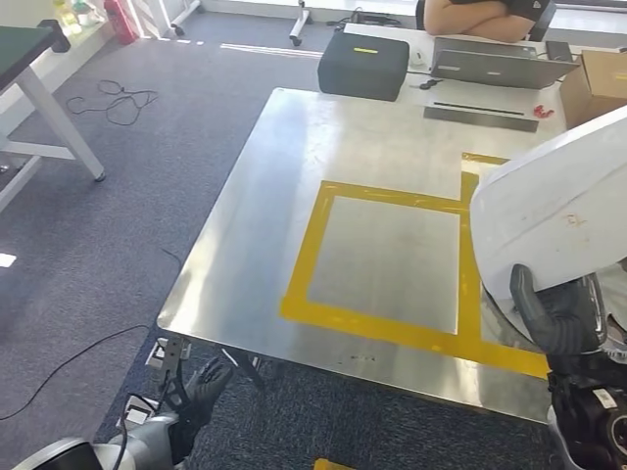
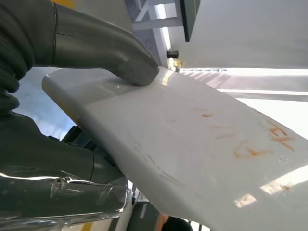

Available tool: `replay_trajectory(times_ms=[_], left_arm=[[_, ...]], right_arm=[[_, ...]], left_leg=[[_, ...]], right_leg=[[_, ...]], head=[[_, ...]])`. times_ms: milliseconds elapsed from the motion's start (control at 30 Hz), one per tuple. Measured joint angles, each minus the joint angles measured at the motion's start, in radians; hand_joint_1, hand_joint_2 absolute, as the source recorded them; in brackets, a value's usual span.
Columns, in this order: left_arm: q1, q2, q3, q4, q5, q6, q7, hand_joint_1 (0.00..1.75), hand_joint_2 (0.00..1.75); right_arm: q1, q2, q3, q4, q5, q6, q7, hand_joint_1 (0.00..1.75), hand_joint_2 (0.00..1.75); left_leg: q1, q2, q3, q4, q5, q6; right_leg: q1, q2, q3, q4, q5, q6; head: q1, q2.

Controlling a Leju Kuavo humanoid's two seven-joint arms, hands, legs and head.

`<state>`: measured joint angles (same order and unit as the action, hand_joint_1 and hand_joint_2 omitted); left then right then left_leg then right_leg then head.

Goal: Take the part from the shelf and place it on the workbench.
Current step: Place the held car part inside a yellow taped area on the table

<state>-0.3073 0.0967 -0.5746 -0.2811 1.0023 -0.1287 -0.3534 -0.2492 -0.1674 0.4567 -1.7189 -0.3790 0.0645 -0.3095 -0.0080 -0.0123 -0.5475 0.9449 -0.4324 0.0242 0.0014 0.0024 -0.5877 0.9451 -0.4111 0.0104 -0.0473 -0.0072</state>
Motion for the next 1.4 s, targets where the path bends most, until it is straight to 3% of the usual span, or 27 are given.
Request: replay_trajectory(times_ms=[100, 267, 367, 500, 867, 1000, 1233, 1333, 1400], left_arm=[[0.005, -0.001, 0.000, 0.000, -0.004, 0.004, -0.002, 0.00, 1.75], [0.001, -0.001, -0.006, 0.000, -0.010, 0.004, -0.002, 0.00, 1.75], [-0.004, -0.002, -0.013, 0.000, -0.013, 0.004, -0.002, 0.00, 1.75], [-0.008, -0.003, -0.016, 0.000, -0.015, 0.004, -0.002, 0.00, 1.75], [-0.009, -0.005, -0.017, 0.000, -0.015, 0.004, -0.002, 0.00, 1.75], [-0.009, -0.005, -0.017, 0.000, -0.017, 0.003, -0.002, 0.00, 1.75], [-0.013, -0.009, -0.021, 0.000, -0.026, 0.003, 0.003, 0.00, 1.75], [-0.016, -0.015, -0.024, 0.000, -0.037, 0.003, 0.008, 0.00, 1.75], [-0.021, -0.023, -0.029, 0.000, -0.051, 0.004, 0.022, 0.00, 1.75]], right_arm=[[0.005, -0.001, -0.002, -0.011, 0.010, -0.002, 0.007, 1.75, 1.75], [0.003, -0.003, 0.000, -0.019, 0.102, -0.021, 0.030, 1.75, 1.75], [-0.006, -0.003, 0.005, -0.019, 0.198, -0.032, 0.050, 1.75, 1.75], [-0.014, -0.004, 0.013, -0.019, 0.230, -0.038, 0.058, 1.75, 1.75], [-0.017, -0.004, 0.024, -0.019, 0.234, -0.039, 0.059, 1.75, 1.75], [-0.031, -0.004, 0.031, -0.017, 0.308, -0.039, 0.087, 1.75, 1.75], [-0.147, 0.005, 0.117, 0.086, 0.538, -0.043, 0.114, 1.75, 1.75], [-0.231, 0.038, 0.176, 0.205, 0.631, -0.077, 0.110, 1.75, 1.75], [-0.299, 0.077, 0.219, 0.320, 0.742, -0.153, 0.127, 1.75, 1.75]], left_leg=[[-0.002, 0.001, -0.002, 0.001, 0.000, 0.007], [-0.002, 0.001, 0.003, -0.012, -0.001, 0.003], [-0.001, 0.002, 0.003, -0.015, 0.001, -0.007], [-0.001, 0.002, 0.003, -0.015, 0.004, -0.013], [-0.001, 0.001, 0.003, -0.015, 0.005, -0.013], [-0.002, 0.002, 0.003, -0.015, 0.005, -0.013], [-0.002, 0.001, 0.002, -0.015, 0.007, -0.013], [-0.002, 0.001, 0.002, -0.015, 0.009, -0.012], [-0.002, -0.001, 0.000, -0.015, 0.010, -0.012]], right_leg=[[0.001, 0.001, 0.005, 0.000, 0.016, 0.006], [0.003, 0.001, 0.005, 0.000, 0.012, -0.002], [0.004, 0.001, 0.004, 0.000, 0.012, -0.007], [0.004, 0.001, 0.005, 0.000, 0.014, -0.011], [0.000, 0.001, 0.006, 0.000, 0.017, -0.009], [0.000, 0.001, 0.006, 0.000, 0.018, -0.008], [0.000, 0.000, 0.006, 0.000, 0.018, -0.008], [0.000, -0.001, 0.005, 0.000, 0.019, -0.009], [0.000, -0.003, 0.005, 0.000, 0.020, -0.009]], head=[[-0.006, 0.000], [-0.008, 0.000], [-0.008, 0.000], [-0.008, 0.000], [-0.008, 0.000], [-0.008, 0.000], [-0.008, 0.000], [-0.008, 0.000], [-0.008, 0.000]])
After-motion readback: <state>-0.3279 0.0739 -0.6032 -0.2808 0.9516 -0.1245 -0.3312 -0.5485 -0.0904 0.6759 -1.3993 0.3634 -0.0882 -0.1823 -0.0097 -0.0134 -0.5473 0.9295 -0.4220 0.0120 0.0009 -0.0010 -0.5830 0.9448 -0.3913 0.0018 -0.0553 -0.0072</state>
